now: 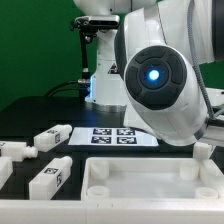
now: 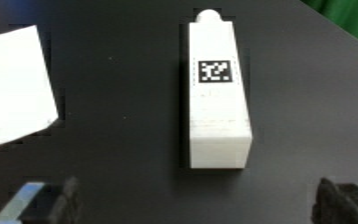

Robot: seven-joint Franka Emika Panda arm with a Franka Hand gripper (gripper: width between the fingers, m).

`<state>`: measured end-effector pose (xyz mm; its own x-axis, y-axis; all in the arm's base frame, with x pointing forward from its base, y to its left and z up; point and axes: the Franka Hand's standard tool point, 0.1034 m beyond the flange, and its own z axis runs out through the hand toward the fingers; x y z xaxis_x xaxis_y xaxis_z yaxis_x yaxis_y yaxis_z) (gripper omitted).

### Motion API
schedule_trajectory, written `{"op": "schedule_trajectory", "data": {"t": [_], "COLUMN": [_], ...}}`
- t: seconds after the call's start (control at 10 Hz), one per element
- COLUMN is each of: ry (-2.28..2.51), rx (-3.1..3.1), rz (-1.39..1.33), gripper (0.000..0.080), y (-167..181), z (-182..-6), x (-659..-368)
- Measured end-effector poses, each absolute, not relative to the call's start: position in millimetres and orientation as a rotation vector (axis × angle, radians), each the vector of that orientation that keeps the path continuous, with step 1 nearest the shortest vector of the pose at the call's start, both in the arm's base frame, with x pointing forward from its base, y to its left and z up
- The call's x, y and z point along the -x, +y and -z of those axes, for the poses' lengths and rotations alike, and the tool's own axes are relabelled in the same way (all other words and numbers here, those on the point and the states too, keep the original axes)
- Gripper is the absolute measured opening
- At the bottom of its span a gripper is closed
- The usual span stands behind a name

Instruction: Assemble desk

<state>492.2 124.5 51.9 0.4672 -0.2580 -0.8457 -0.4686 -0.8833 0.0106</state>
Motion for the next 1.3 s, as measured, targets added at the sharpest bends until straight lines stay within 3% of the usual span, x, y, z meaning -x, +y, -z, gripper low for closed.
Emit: {"op": "schedule_trajectory", "data": {"t": [0.2,0.5,1.3], "ry": [0.62,0.555,0.578], "rx": [2.497,2.561,2.383], "rz": [-1.369,-1.241,-1.398], "gripper": [0.0649,0.0649,0.0649], "y": [128,176,172], "z": [-49.8,-34.7,-35.8], "x": [-492,-474,-470]}}
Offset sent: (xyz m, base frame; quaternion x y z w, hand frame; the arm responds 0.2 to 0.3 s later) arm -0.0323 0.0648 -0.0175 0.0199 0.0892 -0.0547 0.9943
